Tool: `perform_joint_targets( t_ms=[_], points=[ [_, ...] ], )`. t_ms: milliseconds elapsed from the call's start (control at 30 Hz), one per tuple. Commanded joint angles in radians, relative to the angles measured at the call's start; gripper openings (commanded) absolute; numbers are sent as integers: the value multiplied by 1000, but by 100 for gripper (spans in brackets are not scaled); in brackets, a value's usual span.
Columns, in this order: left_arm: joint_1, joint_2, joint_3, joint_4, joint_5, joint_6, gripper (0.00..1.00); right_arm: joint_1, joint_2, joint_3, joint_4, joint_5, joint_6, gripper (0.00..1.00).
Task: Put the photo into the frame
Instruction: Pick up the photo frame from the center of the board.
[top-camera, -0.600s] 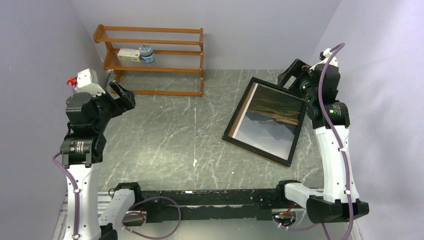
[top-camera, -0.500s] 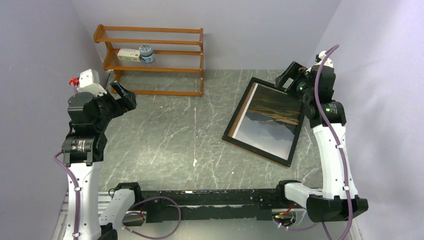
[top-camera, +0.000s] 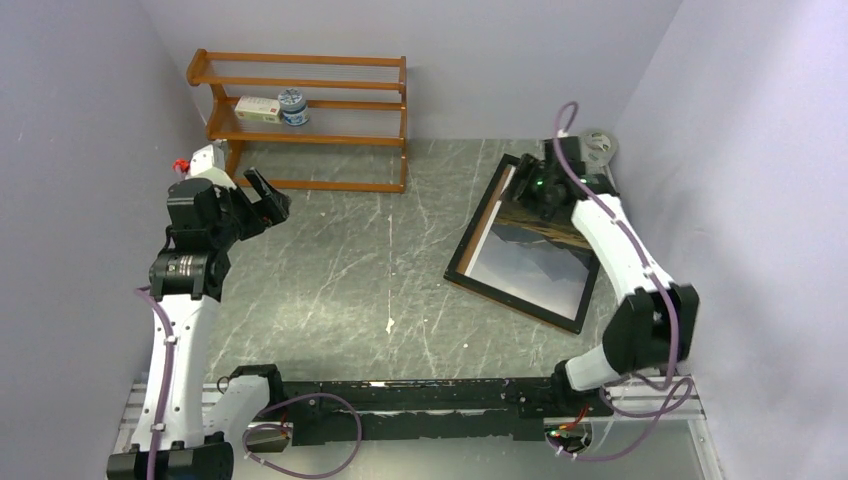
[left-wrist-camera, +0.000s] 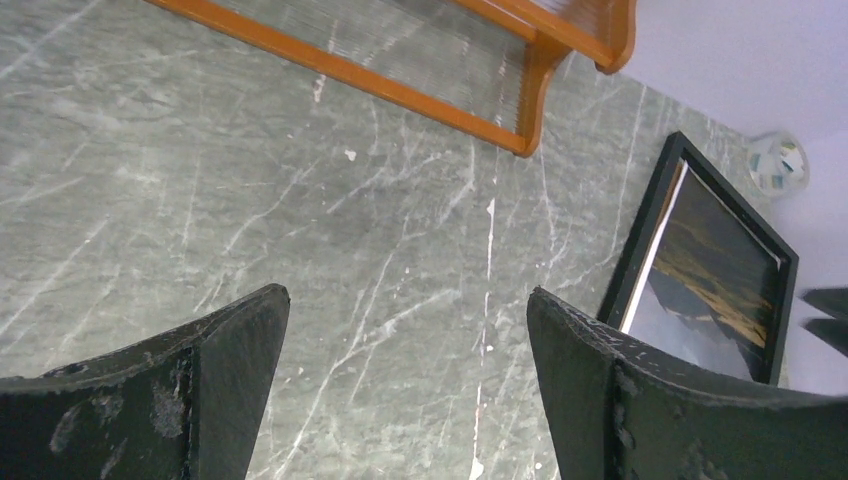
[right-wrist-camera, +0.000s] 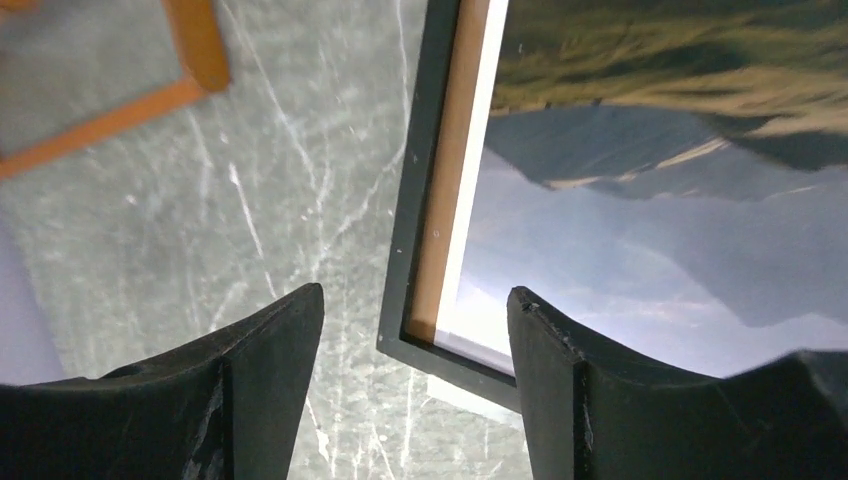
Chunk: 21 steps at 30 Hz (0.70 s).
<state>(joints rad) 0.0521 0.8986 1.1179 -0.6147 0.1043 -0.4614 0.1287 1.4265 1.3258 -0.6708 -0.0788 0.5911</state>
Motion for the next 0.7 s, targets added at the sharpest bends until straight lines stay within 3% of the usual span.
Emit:
perform_joint_targets(
  t_ms=[0, 233, 400, 667],
  points=[
    [3, 2, -15, 83, 108, 16, 94, 112, 135, 16, -15, 65, 98, 70],
    [4, 21, -54, 123, 123, -30, 94, 252, 393, 153, -53, 168, 203, 64],
    [3, 50, -61, 121, 114, -23, 94, 275, 561, 286, -129, 227, 228, 54],
    [4, 55, -79, 136, 100, 16, 94, 284, 696, 408, -253, 338, 279, 52]
  ],
)
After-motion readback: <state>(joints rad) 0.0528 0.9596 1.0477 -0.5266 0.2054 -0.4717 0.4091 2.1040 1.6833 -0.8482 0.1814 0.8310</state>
